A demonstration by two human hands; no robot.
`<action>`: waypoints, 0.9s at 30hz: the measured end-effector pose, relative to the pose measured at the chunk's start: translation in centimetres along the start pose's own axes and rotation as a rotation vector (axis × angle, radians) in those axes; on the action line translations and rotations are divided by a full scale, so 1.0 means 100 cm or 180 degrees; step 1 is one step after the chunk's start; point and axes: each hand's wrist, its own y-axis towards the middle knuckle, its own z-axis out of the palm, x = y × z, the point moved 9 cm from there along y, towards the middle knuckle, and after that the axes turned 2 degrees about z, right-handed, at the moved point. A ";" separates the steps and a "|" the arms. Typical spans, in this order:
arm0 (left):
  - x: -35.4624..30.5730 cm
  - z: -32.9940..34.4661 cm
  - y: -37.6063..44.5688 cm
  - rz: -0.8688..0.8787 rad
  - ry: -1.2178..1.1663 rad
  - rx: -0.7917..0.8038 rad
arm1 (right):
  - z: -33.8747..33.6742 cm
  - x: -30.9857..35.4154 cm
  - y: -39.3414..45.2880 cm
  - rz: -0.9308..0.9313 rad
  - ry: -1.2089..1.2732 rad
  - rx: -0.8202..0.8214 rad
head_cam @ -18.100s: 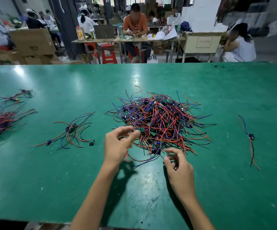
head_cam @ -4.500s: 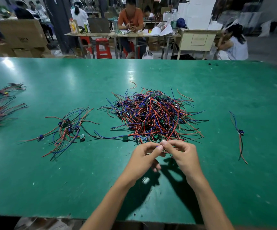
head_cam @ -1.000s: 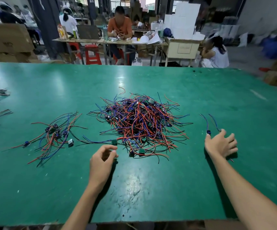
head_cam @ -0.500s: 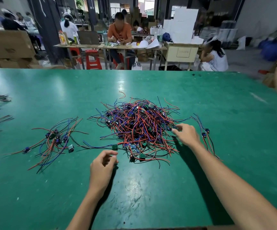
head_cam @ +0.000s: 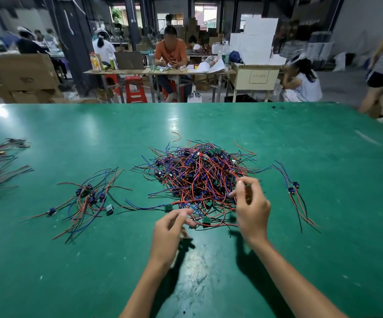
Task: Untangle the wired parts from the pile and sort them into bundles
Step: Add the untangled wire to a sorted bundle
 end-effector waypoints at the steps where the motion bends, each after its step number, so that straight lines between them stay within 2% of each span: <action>1: -0.005 0.015 0.002 -0.0169 -0.0239 0.0196 | 0.006 0.009 -0.016 -0.0179 0.0014 0.0161; 4: -0.012 0.044 0.008 -0.0887 -0.1007 0.0397 | 0.017 0.027 -0.055 -0.0703 -0.0019 0.0469; 6: -0.012 0.042 0.009 -0.1104 -0.1117 0.0332 | 0.019 0.033 -0.072 -0.1083 -0.0136 0.0559; 9: -0.009 0.034 0.003 -0.1106 -0.0923 0.0529 | 0.023 0.036 -0.087 -0.1555 -0.0392 0.0733; 12: -0.012 0.024 0.000 -0.0888 -0.1029 0.0426 | 0.026 0.036 -0.095 -0.1638 -0.0388 0.0952; 15: -0.021 0.017 -0.003 -0.0644 -0.1092 0.0344 | 0.019 0.028 -0.090 -0.1193 0.0039 0.0937; 19: -0.028 0.015 -0.006 -0.0459 -0.1138 0.0641 | -0.003 0.006 -0.077 -0.0382 0.0414 0.0277; 22: -0.030 0.013 -0.006 -0.0420 -0.1347 0.0733 | -0.008 -0.011 -0.072 0.0226 0.0805 0.0108; 24: -0.030 0.016 -0.005 -0.0436 -0.1455 0.0820 | 0.001 -0.014 -0.067 0.0425 0.0825 0.0411; 27: -0.028 0.022 -0.007 -0.0521 -0.1395 0.1029 | 0.029 -0.002 -0.058 0.0762 0.1289 0.1508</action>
